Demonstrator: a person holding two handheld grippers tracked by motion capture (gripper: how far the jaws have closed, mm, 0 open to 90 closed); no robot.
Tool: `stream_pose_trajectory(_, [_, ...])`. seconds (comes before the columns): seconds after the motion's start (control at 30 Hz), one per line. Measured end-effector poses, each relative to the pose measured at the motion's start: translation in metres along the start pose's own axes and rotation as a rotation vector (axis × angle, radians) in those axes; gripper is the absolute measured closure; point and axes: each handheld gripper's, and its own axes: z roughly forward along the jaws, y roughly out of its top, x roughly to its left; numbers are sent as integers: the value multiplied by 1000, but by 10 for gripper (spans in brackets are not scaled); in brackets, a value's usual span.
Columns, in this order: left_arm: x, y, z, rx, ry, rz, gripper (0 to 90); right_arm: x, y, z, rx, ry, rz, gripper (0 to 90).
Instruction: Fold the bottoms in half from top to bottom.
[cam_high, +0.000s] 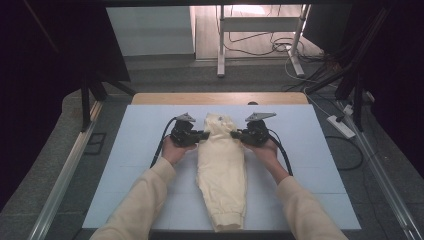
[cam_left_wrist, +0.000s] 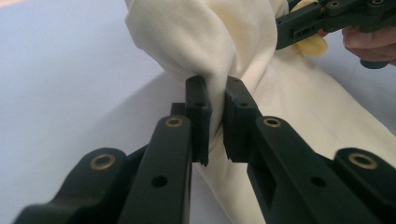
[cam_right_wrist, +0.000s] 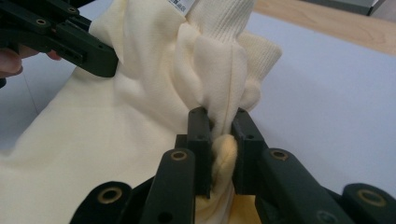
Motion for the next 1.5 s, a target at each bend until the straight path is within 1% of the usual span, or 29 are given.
stream_pose_trajectory(0.03, [-1, 1, -1, -9, 1, 2, 815, 0, 1, -1, -6, 1, 1, 803])
stream_pose_trajectory(0.33, [-3, 5, -4, -38, 7, 13, 815, 1, 6, -9, -42, -9, -10, 802])
stream_pose_trajectory(0.5, [-3, 5, -5, -38, 7, 13, 815, 1, 7, -11, -41, -12, -17, 803])
stream_pose_trajectory(0.7, [-4, 10, -7, -52, 5, 17, 815, 1, 9, -13, -54, -15, -12, 803])
stream_pose_trajectory(0.73, [-4, 11, -8, -56, 5, 18, 815, 1, 10, -14, -56, -18, -18, 803])
stream_pose_trajectory(0.87, [0, 18, -8, -78, -2, -3, 816, 1, 19, -18, -76, -36, -25, 804])
stream_pose_trajectory(0.93, [1, 22, -9, -85, 6, 4, 816, 0, 26, -18, -62, -46, -39, 804])
stream_pose_trajectory(1.0, [2, 27, -12, -99, 10, 8, 816, 0, 34, -20, -61, -53, -57, 804])
stream_pose_trajectory(1.03, [3, 29, -14, -107, 11, 9, 816, 0, 39, -21, -68, -56, -69, 804])
stream_pose_trajectory(1.13, [3, 33, -19, -127, 10, 10, 816, 2, 46, -25, -97, -64, -75, 804])
stream_pose_trajectory(1.23, [1, 32, -18, -121, 7, 18, 816, 3, 44, -26, -105, -64, -68, 804])
stream_pose_trajectory(1.33, [0, 32, -16, -120, 11, 31, 816, 3, 40, -26, -104, -70, -73, 804])
stream_pose_trajectory(1.43, [0, 38, -15, -123, 22, 48, 816, 1, 41, -27, -112, -81, -74, 804])
stream_pose_trajectory(1.5, [2, 45, -16, -123, 22, 55, 816, -2, 45, -29, -120, -90, -87, 804])
